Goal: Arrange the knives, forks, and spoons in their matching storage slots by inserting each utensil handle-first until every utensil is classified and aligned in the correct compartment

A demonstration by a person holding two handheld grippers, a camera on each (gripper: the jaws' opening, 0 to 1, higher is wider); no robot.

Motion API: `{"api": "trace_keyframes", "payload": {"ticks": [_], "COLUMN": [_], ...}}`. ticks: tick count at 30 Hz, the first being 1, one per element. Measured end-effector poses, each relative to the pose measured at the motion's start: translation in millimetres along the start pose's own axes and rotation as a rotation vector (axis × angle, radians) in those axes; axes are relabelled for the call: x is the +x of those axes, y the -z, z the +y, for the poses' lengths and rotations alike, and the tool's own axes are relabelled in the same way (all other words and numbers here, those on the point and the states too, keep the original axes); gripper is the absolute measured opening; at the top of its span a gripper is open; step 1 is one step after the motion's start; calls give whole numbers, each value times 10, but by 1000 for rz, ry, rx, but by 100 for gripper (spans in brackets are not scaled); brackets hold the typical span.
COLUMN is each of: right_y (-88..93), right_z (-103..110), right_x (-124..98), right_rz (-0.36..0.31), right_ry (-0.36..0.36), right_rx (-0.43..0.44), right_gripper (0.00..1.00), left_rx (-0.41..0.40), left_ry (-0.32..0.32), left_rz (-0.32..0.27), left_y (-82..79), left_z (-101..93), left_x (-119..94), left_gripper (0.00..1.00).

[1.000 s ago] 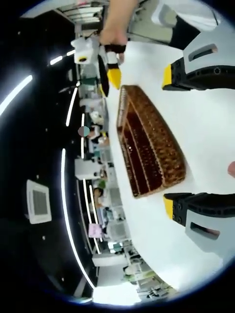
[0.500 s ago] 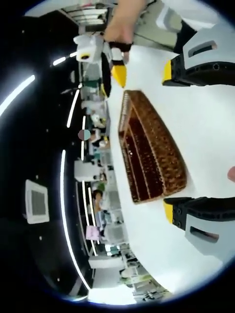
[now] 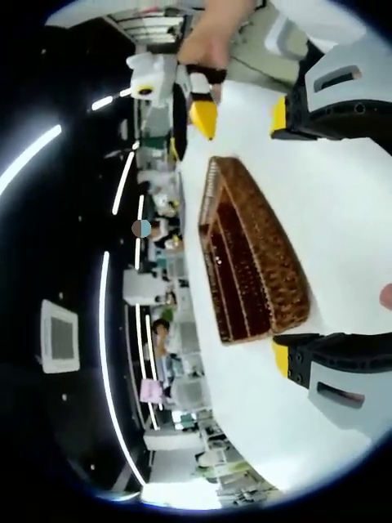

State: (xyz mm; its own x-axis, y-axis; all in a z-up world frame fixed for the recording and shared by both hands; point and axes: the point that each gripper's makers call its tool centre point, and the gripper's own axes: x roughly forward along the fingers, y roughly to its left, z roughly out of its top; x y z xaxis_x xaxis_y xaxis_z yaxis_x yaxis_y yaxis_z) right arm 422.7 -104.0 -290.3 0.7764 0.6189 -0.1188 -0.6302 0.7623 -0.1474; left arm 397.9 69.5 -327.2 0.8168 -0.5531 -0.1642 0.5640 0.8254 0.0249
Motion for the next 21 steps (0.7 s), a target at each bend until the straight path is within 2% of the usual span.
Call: {"api": "trace_keyframes", "payload": {"ticks": [6, 10, 15, 21], "right_y": [-53, -44, -38, -48], "right_z": [65, 92, 134, 148], "right_x": [-44, -88, -129, -167], "right_rz": [-6, 6, 21, 23], "right_ry": [10, 19, 22, 34], "right_rx": [-3, 6, 11, 23], "right_gripper": [100, 100, 100, 100], "left_rx": [7, 12, -5, -1], "left_ry": [-3, -2, 8, 1], "left_rz": [-5, 10, -23, -18], "left_y": [-39, -26, -107, -116], "left_z": [-7, -23, -59, -75], "left_x": [-48, -66, -91, -107], "left_gripper": [99, 98, 99, 99]}}
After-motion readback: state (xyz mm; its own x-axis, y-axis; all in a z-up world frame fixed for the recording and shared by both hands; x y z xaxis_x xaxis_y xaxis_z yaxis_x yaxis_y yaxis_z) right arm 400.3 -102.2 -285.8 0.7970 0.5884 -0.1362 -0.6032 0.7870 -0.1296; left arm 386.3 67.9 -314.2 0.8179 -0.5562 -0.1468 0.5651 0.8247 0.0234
